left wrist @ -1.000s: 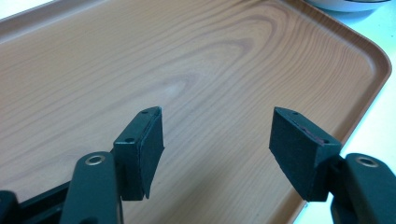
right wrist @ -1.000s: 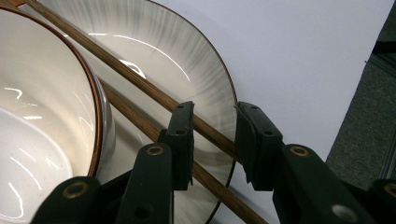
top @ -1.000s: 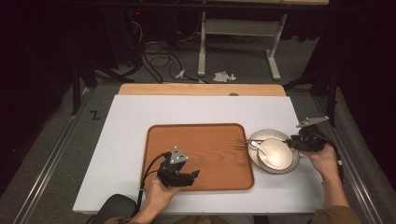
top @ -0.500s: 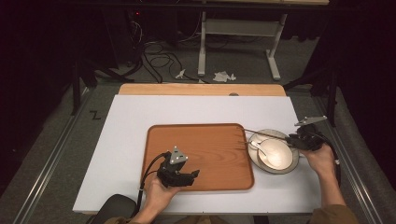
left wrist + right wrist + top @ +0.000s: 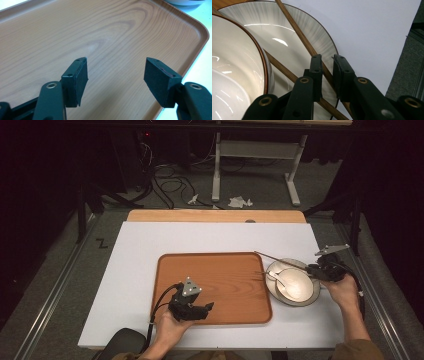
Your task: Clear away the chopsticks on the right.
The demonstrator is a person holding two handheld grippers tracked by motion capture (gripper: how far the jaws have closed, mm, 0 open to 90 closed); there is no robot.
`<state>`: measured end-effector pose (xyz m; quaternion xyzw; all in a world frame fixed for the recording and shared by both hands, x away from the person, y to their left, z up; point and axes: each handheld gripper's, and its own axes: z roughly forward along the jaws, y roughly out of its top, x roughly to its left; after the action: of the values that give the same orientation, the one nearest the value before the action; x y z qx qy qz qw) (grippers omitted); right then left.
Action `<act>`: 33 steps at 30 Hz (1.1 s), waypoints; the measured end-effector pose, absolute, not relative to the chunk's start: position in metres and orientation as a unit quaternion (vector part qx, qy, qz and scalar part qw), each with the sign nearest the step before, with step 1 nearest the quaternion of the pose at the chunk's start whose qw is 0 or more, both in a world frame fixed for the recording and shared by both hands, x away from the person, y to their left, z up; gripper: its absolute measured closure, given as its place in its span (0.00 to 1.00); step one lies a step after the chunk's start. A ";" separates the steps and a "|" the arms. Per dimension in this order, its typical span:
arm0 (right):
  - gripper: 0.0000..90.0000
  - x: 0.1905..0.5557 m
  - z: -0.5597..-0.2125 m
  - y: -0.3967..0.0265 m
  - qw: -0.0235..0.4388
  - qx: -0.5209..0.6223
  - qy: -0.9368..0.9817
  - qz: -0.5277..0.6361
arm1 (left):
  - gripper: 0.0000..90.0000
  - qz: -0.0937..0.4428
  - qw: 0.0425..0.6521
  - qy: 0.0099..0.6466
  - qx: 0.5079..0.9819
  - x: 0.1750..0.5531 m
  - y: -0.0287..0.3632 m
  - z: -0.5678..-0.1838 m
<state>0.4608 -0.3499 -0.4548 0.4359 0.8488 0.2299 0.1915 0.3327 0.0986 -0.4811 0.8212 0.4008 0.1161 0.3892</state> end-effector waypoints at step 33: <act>0.95 0.459 -0.457 -0.349 0.237 0.410 0.850 0.231 | 0.39 0.119 0.391 0.400 0.821 0.331 0.100 -0.480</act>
<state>0.4586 -0.3488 -0.4570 0.4101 0.8499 0.2310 0.2370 0.3310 0.0996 -0.4803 0.8208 0.3996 0.1187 0.3906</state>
